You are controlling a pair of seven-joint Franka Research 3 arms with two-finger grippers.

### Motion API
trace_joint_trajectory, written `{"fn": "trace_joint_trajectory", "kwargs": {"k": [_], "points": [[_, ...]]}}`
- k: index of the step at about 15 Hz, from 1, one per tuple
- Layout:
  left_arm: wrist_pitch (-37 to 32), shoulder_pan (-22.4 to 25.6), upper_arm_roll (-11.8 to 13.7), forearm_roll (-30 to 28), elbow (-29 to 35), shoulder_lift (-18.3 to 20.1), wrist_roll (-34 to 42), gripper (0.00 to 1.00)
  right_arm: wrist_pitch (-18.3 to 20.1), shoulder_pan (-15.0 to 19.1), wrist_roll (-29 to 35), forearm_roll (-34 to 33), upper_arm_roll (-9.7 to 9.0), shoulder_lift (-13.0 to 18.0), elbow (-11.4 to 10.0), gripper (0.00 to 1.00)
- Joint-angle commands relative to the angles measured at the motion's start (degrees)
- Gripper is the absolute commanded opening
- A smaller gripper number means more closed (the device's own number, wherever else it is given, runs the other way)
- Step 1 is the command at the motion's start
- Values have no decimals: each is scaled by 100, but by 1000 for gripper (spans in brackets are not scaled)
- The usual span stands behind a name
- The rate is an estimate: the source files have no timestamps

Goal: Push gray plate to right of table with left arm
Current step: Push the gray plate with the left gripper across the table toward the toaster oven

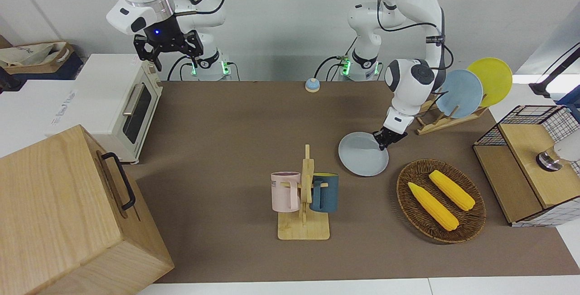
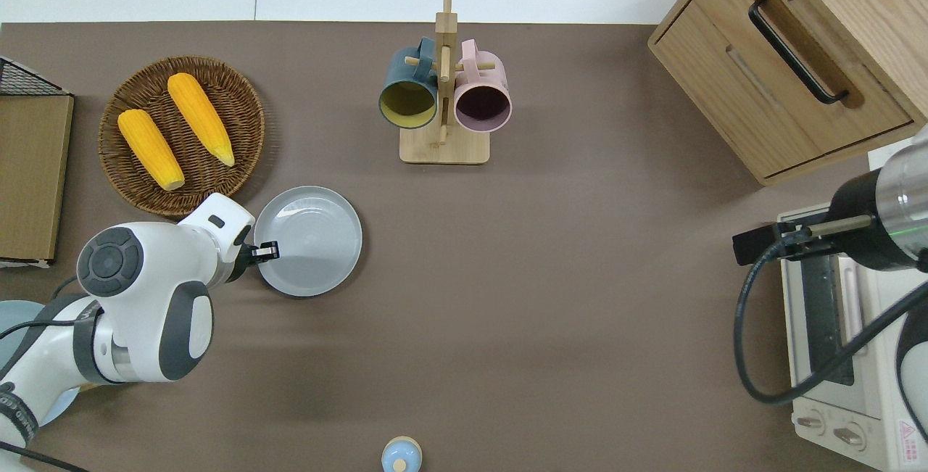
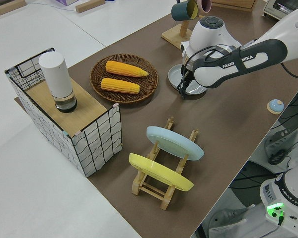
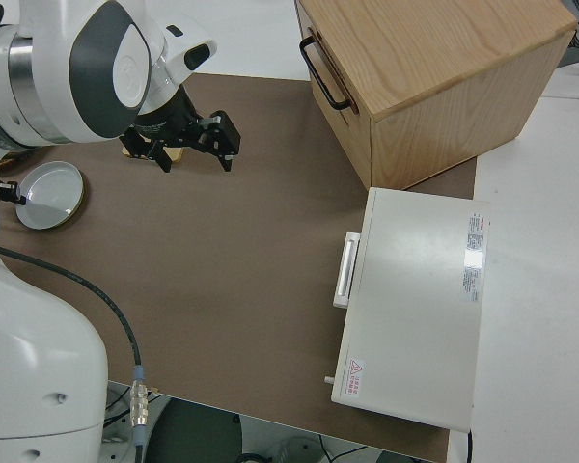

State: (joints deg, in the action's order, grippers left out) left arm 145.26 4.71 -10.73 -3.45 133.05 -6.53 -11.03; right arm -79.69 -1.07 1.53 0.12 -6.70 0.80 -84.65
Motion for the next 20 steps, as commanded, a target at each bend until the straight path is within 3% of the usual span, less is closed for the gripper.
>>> {"fn": "trace_joint_trajectory", "kwargs": {"k": [1, 20], "points": [[55, -207, 44, 170, 125, -130, -311, 0, 85, 116, 14, 59, -86, 17, 46, 983], [11, -2237, 53, 222, 81, -147, -3641, 0, 85, 116, 14, 59, -77, 17, 46, 983]]}}
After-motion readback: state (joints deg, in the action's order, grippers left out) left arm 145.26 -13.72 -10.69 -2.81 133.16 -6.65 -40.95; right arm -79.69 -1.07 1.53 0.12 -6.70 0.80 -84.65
